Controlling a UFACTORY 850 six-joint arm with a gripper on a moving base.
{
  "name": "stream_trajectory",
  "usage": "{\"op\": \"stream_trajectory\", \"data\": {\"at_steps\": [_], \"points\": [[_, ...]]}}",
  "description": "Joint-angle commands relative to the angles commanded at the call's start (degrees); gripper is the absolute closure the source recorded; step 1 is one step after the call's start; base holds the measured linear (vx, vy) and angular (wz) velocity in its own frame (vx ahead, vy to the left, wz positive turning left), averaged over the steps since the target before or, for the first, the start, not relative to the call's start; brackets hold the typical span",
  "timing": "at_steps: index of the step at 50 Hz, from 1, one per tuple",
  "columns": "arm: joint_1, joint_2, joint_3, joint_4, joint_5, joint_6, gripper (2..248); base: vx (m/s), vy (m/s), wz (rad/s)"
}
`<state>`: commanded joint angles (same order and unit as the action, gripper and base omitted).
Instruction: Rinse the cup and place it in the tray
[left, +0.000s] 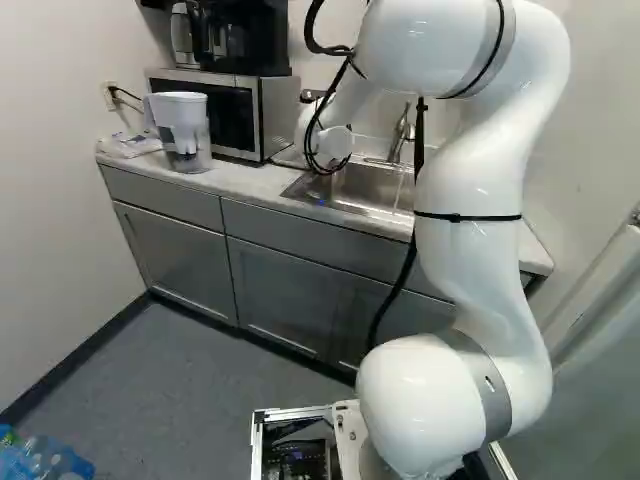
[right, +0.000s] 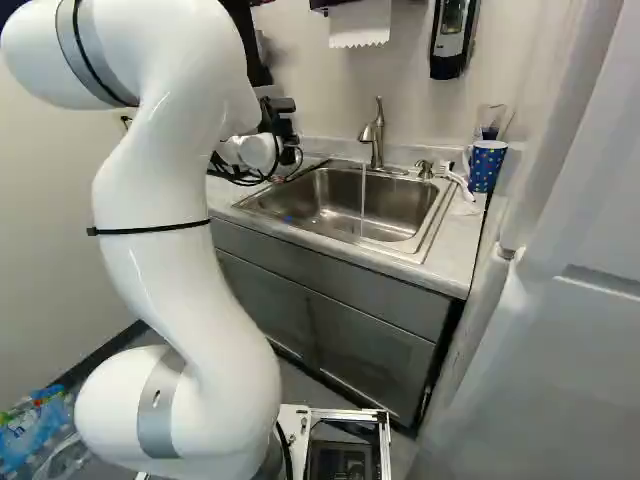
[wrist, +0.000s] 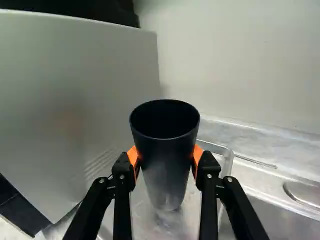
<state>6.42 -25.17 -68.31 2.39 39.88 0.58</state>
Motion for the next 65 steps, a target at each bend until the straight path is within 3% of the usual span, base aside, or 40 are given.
{"op": "stream_trajectory", "data": {"at_steps": [40, 65], "points": [[0.01, -1.27, 0.2, 0.0, 0.52, 0.0, 127, 0.0, 0.0, 0.0], [0.01, -1.27, 0.2, 0.0, -1.84, 0.0, 127, 0.0, 0.0, 0.0]]}}
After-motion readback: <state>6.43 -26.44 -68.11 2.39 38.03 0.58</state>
